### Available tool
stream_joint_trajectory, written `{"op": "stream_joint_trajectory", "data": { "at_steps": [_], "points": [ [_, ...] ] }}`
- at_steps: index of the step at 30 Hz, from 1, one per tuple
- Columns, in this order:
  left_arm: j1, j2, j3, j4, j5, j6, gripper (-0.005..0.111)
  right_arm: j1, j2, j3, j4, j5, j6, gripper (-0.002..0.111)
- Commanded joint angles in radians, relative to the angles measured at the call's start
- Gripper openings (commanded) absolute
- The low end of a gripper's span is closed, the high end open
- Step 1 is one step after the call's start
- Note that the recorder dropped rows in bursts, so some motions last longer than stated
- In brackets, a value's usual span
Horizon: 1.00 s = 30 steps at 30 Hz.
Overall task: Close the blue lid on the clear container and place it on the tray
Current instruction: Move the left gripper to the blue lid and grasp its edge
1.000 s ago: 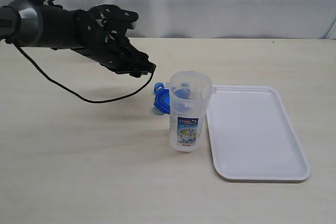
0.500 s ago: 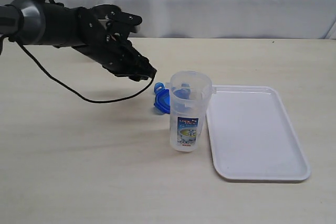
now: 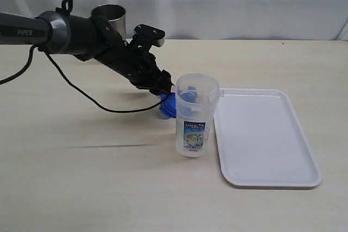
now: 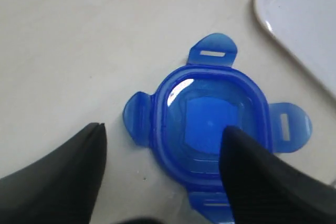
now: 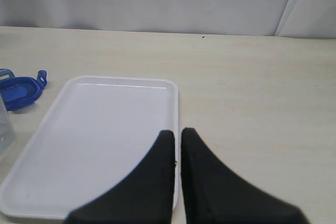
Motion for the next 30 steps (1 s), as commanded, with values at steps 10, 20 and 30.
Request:
{"op": "stream_joint_trajectory", "data": {
  "at_steps": [10, 20, 30],
  "points": [
    [-0.003, 0.065, -0.006, -0.269, -0.107, 0.277, 0.059, -0.003, -0.005, 0.003, -0.001, -0.005, 0.001, 0.005],
    [-0.003, 0.102, -0.006, -0.358, -0.147, 0.376, 0.040, -0.003, -0.005, 0.003, -0.001, -0.005, 0.001, 0.005],
    [-0.003, 0.102, -0.006, -0.360, -0.138, 0.380, 0.039, -0.003, -0.005, 0.003, -0.001, -0.005, 0.001, 0.005]
  ]
}}
